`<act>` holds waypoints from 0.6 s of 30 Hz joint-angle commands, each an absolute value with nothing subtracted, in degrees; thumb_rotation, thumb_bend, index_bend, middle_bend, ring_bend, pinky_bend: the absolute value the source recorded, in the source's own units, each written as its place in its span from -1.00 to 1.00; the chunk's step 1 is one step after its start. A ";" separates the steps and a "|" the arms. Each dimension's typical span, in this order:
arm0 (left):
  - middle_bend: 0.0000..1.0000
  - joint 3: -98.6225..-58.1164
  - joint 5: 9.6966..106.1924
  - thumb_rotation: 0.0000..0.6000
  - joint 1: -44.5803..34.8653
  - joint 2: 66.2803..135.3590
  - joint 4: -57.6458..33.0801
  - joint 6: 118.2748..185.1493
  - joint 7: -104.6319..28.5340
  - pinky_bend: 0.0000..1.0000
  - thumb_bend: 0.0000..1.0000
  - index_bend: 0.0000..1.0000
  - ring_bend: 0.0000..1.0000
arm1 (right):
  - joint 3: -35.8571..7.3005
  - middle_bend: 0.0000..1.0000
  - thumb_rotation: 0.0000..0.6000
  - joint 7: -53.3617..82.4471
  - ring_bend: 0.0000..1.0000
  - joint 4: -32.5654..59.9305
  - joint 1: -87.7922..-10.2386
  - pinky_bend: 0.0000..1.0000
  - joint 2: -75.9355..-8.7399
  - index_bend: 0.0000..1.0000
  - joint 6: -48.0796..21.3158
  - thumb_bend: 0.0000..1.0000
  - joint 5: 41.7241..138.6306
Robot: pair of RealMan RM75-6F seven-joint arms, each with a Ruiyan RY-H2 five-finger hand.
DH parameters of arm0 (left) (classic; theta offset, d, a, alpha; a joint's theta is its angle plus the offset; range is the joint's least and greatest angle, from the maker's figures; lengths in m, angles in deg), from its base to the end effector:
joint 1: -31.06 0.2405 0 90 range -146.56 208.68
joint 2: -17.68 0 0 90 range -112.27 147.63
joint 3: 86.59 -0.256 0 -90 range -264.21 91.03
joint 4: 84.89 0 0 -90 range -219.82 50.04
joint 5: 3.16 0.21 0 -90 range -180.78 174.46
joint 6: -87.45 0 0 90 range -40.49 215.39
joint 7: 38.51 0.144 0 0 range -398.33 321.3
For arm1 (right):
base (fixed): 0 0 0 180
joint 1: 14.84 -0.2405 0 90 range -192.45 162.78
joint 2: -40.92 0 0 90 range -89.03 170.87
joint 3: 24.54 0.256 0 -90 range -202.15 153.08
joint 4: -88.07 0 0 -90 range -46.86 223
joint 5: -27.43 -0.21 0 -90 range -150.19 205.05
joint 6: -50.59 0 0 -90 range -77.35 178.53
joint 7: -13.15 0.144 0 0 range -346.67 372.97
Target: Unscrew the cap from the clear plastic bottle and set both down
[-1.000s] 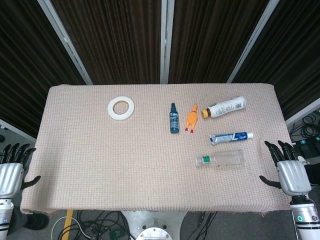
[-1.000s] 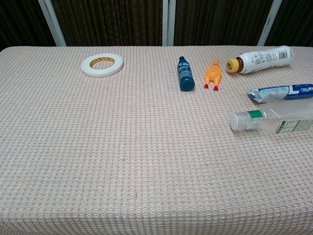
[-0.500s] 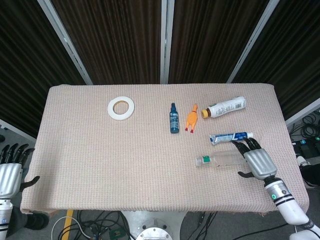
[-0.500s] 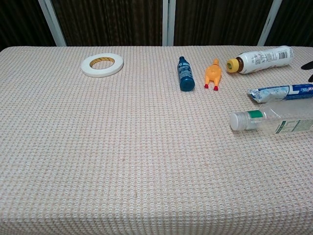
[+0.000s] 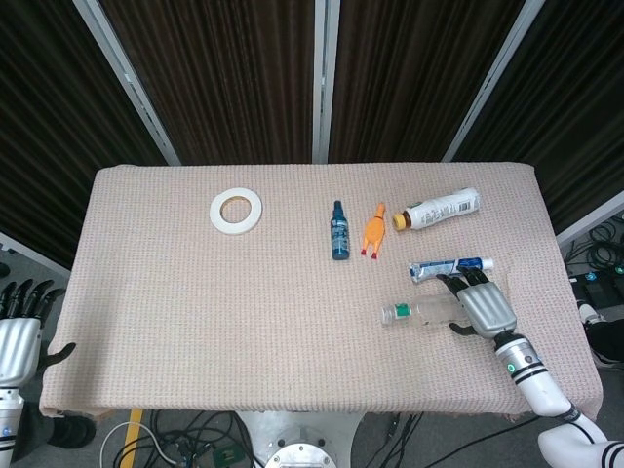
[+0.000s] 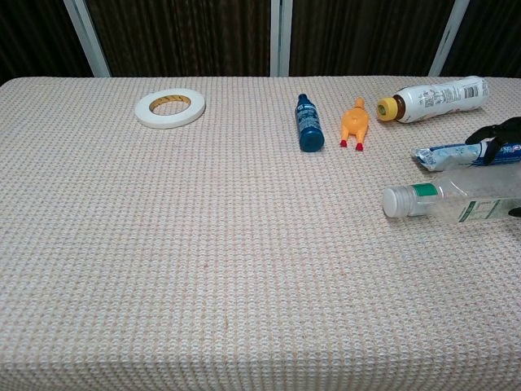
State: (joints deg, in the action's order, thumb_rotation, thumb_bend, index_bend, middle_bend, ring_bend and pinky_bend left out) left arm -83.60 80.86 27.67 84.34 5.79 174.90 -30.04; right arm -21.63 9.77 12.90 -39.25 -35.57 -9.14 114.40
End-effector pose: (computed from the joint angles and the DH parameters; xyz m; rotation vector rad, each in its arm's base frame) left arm -0.3195 0.1734 0.1551 -1.3583 -0.8035 -0.7935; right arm -0.2957 -0.2856 0.0612 1.8519 -0.8345 0.7177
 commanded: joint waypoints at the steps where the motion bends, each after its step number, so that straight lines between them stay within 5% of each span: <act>1: -0.76 -83.58 80.86 1.00 27.61 84.32 5.84 174.81 -30.00 -0.97 -1.00 -0.61 -0.92 | -22.34 -0.38 1.00 10.87 -0.77 14.32 -39.54 -0.67 -36.54 -0.66 -10.22 -0.81 115.73; 9: -0.76 -83.64 81.06 1.00 27.37 84.51 5.49 174.38 -30.31 -0.97 -1.00 -0.61 -0.92 | -23.51 -0.23 1.00 14.74 -0.60 18.36 -39.86 -0.43 -39.14 -0.40 -12.69 -0.75 118.18; 18: -0.76 -83.67 82.70 1.00 26.68 83.52 5.99 174.31 -31.30 -0.96 -1.00 -0.60 -0.92 | -24.75 0.08 1.00 24.09 -0.28 24.21 -40.56 -0.05 -42.95 0.09 -18.77 -0.42 123.08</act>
State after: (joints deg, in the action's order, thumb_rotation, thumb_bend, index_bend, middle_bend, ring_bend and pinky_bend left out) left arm -83.68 82.38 26.83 83.73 5.83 174.25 -30.95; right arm -24.32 21.65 23.28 -40.26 -42.13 -17.20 121.76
